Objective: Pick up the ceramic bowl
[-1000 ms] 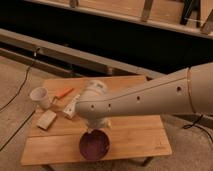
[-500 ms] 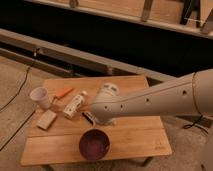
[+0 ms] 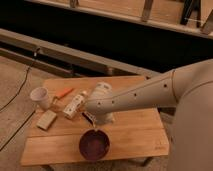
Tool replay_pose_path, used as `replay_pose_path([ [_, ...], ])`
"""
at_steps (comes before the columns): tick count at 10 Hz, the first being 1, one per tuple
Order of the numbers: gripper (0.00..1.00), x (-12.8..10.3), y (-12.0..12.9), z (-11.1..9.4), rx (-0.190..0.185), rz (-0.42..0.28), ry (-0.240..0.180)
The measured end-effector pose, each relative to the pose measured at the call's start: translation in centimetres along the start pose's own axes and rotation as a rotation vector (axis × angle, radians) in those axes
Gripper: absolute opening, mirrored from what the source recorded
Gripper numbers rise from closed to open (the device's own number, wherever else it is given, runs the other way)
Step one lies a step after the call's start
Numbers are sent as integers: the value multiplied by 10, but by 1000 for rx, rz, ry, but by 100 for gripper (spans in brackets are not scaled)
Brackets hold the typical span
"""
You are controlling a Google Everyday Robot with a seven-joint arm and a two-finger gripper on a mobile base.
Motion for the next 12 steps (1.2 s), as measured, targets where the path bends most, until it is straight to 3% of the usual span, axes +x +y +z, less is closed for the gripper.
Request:
replay_pose_path([
  [1, 65, -2, 2, -1, -13, -33, 6],
  [4, 65, -10, 12, -11, -110, -135, 7],
  [6, 65, -12, 11, -14, -130, -165, 3],
  [9, 65, -8, 0, -7, -77, -237, 52],
  [12, 65, -9, 6, 3, -27, -308, 97],
])
